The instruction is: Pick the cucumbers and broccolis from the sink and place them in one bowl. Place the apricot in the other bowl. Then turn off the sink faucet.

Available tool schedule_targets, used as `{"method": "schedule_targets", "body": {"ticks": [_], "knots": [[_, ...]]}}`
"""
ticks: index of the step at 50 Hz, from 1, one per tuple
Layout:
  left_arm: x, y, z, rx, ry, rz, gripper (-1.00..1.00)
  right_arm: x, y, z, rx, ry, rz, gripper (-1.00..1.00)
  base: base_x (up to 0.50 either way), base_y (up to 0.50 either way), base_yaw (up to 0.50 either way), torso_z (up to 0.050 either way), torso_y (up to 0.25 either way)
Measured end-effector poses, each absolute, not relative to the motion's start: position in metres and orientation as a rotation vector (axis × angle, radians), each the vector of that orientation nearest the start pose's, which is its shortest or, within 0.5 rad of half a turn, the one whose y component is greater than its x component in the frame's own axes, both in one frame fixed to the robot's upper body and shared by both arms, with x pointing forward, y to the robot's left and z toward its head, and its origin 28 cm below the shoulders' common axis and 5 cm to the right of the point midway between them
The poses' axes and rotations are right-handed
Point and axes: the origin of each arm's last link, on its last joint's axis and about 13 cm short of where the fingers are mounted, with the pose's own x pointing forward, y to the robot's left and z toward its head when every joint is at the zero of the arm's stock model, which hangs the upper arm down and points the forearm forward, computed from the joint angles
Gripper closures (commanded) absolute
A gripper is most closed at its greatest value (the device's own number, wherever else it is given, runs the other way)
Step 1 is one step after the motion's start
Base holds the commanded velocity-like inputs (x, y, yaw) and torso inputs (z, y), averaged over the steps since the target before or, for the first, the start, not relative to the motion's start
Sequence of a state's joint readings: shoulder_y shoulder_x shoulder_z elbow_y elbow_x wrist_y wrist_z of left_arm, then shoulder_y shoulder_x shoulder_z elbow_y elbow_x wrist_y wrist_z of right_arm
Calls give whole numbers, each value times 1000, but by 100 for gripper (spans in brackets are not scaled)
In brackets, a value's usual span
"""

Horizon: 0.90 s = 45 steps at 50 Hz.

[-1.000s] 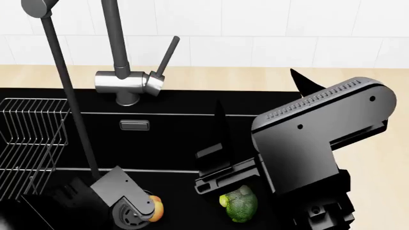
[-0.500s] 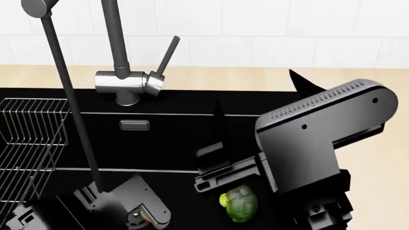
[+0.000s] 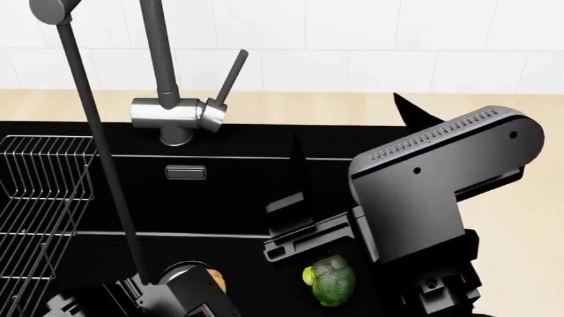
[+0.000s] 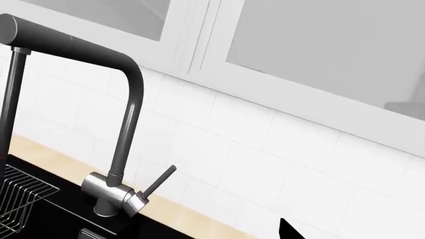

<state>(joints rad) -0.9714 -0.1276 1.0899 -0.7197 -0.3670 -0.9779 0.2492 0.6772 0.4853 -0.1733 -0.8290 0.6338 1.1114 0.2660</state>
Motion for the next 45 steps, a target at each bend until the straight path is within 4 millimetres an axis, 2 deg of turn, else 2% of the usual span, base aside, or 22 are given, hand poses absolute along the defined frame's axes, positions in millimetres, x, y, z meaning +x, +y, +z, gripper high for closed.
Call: {"method": "schedule_targets", "body": {"ticks": [4,5,9,14,26,36,45], "knots": [[339,181,63,691,988,-544,-100,225,-114,234,-282,-232,256,-100,0,0,0,0,0],[339,181,63,692,987,-545,100,225,-114,234,-281,-232,256,-100,0,0,0,0,0],[335,181,61,696,972,-560,100,225,-114,234,-281,-233,255,-100,0,0,0,0,0],[330,181,71,718,902,-560,100,225,-114,235,-280,-235,254,-100,0,0,0,0,0],[312,186,124,723,667,-527,100,225,-113,233,-278,-230,250,-100,0,0,0,0,0],[284,187,169,663,456,-506,100,226,-115,228,-282,-212,240,-100,0,0,0,0,0],[259,196,199,614,325,-480,100,226,-118,228,-290,-197,228,-100,0,0,0,0,0]]}}
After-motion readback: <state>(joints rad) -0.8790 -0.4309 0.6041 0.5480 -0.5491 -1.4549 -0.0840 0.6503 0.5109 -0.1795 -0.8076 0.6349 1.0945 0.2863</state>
